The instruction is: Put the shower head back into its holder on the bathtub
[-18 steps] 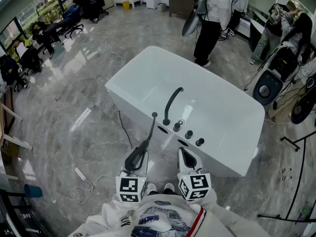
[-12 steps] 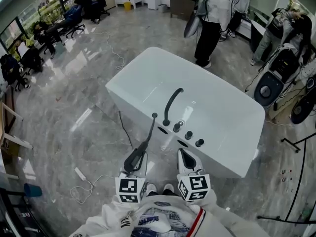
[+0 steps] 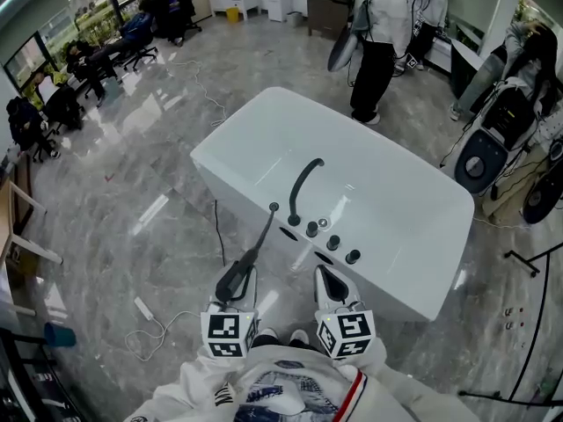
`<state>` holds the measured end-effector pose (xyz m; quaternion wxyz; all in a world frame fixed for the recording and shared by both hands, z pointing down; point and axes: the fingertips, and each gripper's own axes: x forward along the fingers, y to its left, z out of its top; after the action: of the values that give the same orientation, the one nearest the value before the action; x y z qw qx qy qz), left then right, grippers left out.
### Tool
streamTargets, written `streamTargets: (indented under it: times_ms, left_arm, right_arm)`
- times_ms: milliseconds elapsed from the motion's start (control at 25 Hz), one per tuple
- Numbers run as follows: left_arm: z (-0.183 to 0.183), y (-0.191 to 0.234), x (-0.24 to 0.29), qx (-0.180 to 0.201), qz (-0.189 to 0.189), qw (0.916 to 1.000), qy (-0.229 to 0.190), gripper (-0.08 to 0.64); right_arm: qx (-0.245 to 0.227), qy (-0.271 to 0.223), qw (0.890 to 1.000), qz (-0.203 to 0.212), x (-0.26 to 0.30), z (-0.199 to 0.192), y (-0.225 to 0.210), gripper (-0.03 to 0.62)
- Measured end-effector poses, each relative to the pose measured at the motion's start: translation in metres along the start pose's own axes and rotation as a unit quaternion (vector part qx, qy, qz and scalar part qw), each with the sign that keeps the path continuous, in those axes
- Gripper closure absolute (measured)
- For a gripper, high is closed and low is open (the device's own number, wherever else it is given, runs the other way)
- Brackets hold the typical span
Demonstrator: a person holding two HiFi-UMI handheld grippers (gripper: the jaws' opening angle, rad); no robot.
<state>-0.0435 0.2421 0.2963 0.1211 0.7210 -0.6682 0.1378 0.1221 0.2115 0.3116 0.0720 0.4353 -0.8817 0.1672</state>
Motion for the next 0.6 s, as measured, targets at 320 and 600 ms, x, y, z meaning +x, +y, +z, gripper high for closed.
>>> streamTargets:
  times_ms: [320, 600]
  left_arm:
    - [0.003, -0.002, 0.002, -0.005, 0.008, 1.0000, -0.001, 0.422]
    - [0.010, -0.001, 0.019, 0.000, -0.011, 0.9999, -0.010, 0.422]
  right_arm:
    - [0.008, 0.002, 1.000, 0.003, 0.001, 0.000, -0.010, 0.586]
    - [0.011, 0.008, 1.000, -0.006, 0.017, -0.001, -0.015, 0.587]
